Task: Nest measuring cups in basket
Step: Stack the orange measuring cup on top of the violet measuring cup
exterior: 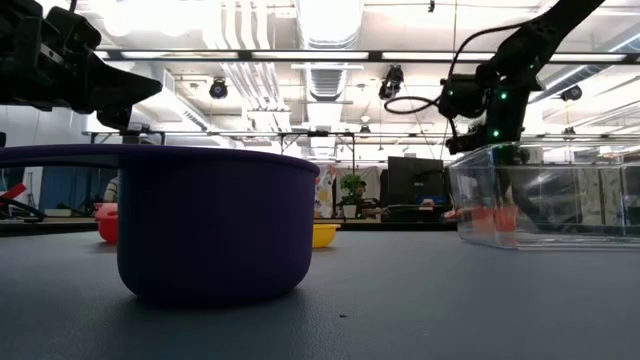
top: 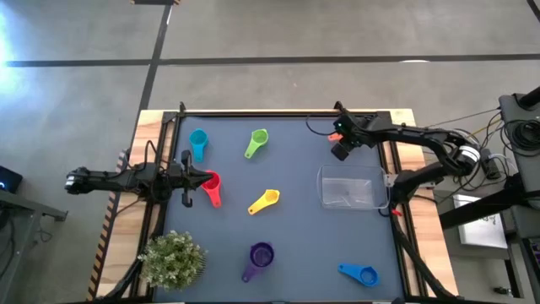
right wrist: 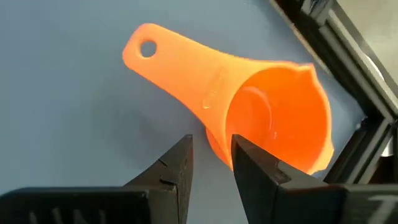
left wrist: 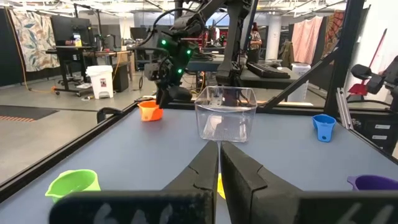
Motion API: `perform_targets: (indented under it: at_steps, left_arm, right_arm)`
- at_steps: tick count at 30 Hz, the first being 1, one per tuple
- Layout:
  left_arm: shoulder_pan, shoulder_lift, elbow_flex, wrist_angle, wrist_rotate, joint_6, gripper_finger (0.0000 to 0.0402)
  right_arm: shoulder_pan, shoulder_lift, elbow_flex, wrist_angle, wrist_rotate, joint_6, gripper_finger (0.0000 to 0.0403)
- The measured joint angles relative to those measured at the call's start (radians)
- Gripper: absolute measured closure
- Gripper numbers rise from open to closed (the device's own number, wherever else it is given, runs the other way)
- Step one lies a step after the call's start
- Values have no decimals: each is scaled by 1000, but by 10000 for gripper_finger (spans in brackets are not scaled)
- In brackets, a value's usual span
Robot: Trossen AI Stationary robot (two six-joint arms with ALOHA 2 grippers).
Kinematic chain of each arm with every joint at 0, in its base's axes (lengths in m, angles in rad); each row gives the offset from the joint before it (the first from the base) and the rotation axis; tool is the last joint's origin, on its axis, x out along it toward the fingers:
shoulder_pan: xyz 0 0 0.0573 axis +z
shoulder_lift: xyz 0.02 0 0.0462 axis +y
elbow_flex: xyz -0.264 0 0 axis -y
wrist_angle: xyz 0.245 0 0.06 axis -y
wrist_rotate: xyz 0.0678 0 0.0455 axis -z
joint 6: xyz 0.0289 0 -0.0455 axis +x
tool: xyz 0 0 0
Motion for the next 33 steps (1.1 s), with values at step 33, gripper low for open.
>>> perform_targets:
  at_steps: [33]
  left_arm:
    - [0, 0, 0, 0, 0, 0, 402]
  right_arm:
    - [-1, 31, 28, -34, 49, -22, 394]
